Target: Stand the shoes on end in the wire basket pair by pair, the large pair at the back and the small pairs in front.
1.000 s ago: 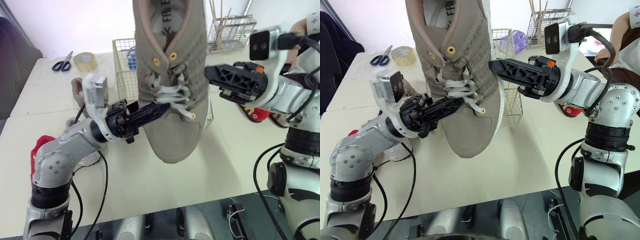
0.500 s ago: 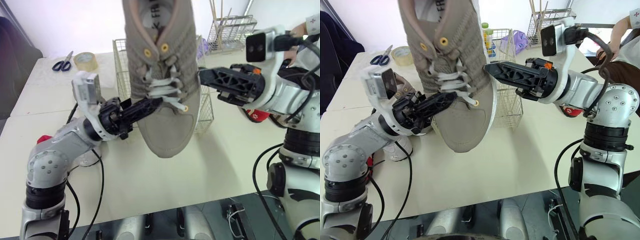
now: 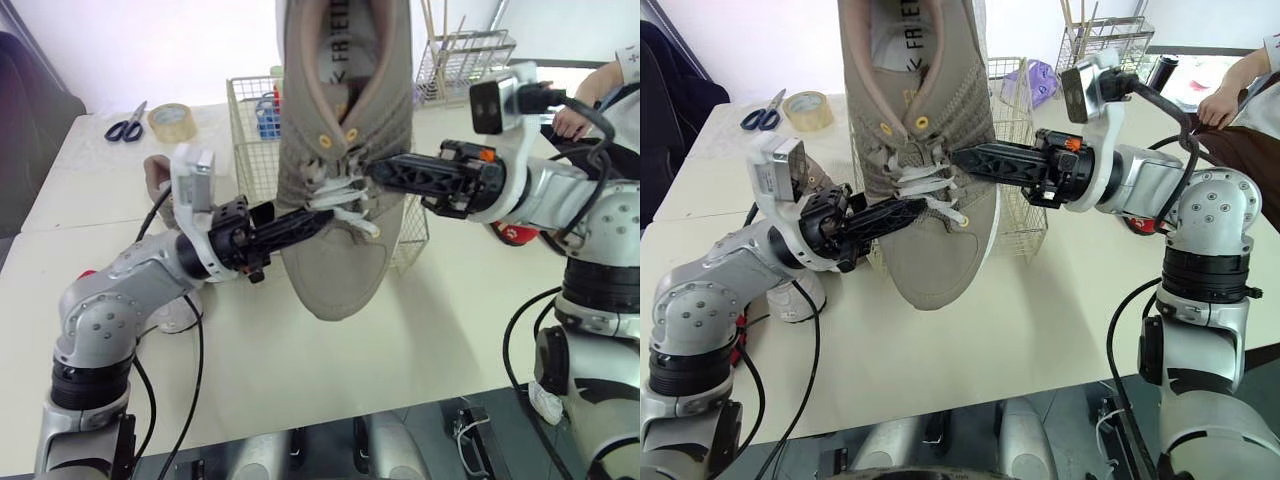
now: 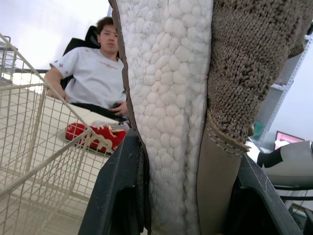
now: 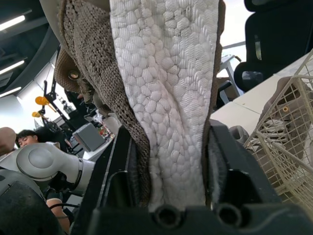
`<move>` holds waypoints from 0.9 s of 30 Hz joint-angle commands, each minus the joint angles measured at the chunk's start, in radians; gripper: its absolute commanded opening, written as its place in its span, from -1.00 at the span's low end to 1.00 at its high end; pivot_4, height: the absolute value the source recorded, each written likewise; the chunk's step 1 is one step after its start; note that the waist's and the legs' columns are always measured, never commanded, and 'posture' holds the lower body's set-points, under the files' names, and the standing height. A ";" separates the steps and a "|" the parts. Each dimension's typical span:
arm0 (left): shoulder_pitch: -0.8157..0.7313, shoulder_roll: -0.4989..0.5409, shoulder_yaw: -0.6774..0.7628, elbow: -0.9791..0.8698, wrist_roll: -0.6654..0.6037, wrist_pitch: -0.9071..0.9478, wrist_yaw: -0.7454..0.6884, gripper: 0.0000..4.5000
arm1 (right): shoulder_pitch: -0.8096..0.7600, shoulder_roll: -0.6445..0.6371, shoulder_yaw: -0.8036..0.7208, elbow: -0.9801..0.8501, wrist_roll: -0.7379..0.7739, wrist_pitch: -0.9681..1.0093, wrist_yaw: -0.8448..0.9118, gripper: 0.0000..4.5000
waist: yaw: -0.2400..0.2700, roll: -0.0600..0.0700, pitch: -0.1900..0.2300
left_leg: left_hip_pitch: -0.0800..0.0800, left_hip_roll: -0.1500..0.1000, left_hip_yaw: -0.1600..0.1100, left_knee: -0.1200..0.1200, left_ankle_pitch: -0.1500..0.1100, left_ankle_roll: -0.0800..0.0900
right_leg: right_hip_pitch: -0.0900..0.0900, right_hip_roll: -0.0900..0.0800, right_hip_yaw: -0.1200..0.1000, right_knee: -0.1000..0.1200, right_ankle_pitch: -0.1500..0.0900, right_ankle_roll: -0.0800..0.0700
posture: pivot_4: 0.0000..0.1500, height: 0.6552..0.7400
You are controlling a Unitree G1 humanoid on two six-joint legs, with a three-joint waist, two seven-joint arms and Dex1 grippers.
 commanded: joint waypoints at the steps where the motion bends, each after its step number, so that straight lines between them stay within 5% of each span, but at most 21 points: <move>1: -0.004 0.034 -0.003 -0.019 0.007 0.022 -0.041 -0.44 | -0.019 -0.016 0.006 -0.068 0.027 0.009 0.069 -0.47 | 0.000 0.000 0.000 | 0.000 0.000 0.000 0.000 0.000 0.000 | 0.000 0.000 0.000 0.000 0.000 0.000 | 1.00 1.00; 5: 0.001 0.062 0.010 -0.008 0.006 0.036 -0.041 -0.44 | -0.017 -0.020 -0.002 -0.083 0.005 -0.025 0.091 -0.47 | 0.000 0.000 0.000 | 0.000 0.000 0.000 0.000 0.000 0.000 | 0.000 0.000 0.000 0.000 0.000 0.000 | 1.00 1.00; 12: 0.069 0.163 0.123 -0.081 -0.088 0.074 0.008 0.97 | -0.028 -0.009 -0.056 -0.083 -0.109 -0.229 0.120 -0.47 | -0.002 0.000 0.000 | 0.000 0.000 0.000 -0.001 0.000 0.000 | -0.001 0.000 0.000 0.000 0.000 0.000 | 1.00 1.00; 18: 0.141 0.342 0.335 -0.136 -0.380 0.104 0.119 0.97 | -0.207 -0.056 -0.083 0.164 -0.188 -0.300 0.193 -0.47 | -0.007 0.000 0.001 | -0.001 0.000 0.000 -0.001 -0.001 -0.001 | -0.002 0.000 0.000 -0.001 0.000 -0.001 | 1.00 1.00; 21: 0.195 0.438 0.438 -0.157 -0.544 0.106 0.181 0.97 | -0.349 -0.050 -0.087 0.402 -0.315 -0.486 0.279 -0.47 | -0.015 0.001 0.001 | -0.001 0.000 0.000 -0.002 -0.001 -0.001 | -0.002 0.000 0.000 -0.001 0.000 -0.002 | 1.00 1.00; 27: 0.309 0.489 0.518 -0.191 -0.591 0.097 0.210 0.97 | -0.543 0.029 0.004 0.883 -0.633 -0.952 0.490 -0.47 | -0.033 0.001 0.001 | 0.000 0.000 0.000 -0.002 -0.001 -0.002 | -0.001 0.000 0.000 -0.002 0.001 -0.001 | 1.00 1.00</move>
